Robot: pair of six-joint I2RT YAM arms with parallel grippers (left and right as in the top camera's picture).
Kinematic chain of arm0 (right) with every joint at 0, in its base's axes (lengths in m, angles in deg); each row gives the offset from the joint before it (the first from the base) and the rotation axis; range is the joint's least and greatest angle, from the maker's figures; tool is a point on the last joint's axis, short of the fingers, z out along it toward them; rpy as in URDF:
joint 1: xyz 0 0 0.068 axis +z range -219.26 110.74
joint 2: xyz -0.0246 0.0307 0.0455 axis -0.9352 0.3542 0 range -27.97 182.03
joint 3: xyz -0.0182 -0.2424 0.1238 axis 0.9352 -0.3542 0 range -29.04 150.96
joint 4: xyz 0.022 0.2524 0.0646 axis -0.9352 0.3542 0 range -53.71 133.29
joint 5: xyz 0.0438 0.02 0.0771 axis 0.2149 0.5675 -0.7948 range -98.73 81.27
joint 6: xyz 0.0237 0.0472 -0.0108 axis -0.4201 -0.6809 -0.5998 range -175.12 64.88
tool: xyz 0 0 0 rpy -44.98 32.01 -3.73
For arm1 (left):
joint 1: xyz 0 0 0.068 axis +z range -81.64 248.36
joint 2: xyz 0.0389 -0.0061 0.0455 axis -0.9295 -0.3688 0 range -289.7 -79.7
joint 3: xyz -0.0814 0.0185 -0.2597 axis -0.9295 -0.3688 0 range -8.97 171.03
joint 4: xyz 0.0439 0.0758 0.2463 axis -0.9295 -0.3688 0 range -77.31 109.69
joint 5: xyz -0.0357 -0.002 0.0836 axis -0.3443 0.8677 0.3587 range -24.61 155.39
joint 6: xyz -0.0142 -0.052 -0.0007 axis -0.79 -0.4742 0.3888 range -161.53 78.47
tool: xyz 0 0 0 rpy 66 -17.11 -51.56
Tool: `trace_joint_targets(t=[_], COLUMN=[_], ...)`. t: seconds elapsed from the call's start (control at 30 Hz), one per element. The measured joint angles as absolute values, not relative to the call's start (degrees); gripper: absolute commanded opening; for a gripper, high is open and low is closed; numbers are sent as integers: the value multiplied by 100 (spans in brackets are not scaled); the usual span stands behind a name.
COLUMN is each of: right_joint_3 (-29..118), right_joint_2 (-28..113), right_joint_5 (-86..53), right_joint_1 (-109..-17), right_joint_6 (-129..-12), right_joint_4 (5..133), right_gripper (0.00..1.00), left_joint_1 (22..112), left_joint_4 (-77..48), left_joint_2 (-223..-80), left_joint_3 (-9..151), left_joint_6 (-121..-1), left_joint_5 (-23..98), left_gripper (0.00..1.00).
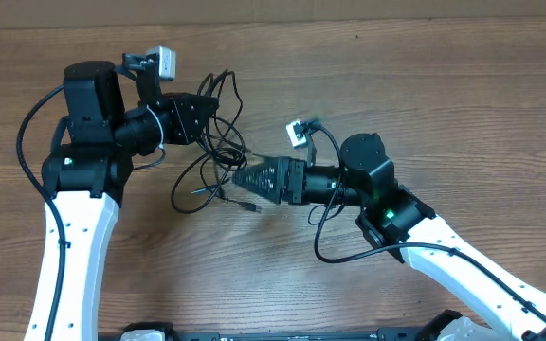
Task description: Untangle cables
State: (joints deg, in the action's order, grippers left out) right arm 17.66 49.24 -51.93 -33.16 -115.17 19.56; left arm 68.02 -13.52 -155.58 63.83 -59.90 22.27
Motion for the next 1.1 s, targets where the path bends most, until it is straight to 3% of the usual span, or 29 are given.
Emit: trace_joint_targets(t=[0.27,0.47,0.77,0.9,1.1], right_joint_3=[1766,1766,1766,1766,1766], right_joint_2=[4922,4922,4924,4924,4924], right_joint_5=[-5121,-4957,-4255,-4104,-4030], right_joint_1=[-3316,-3316,-3316,-3316,-3316], right_joint_6=[-12623,-12769,-12848,-12865,-12854], right_joint_4=[1792,2279,2688,2697,2699], right_gripper=[72,69,37,7,4], left_joint_1=[6181,5827,5821,5748,5633], left_joint_4=[-1372,-1374,-1684,-1698,-1702], left_joint_2=[-15558,-15558,-15558,-15558,-15558], left_joint_3=[6383,6383,6383,6383,6383], left_joint_6=[-6240,-6738,-7429,-7575,-7656], left_joint_5=[2691,3294,3526,3574,3628], left_gripper=[4,4,4,4,4])
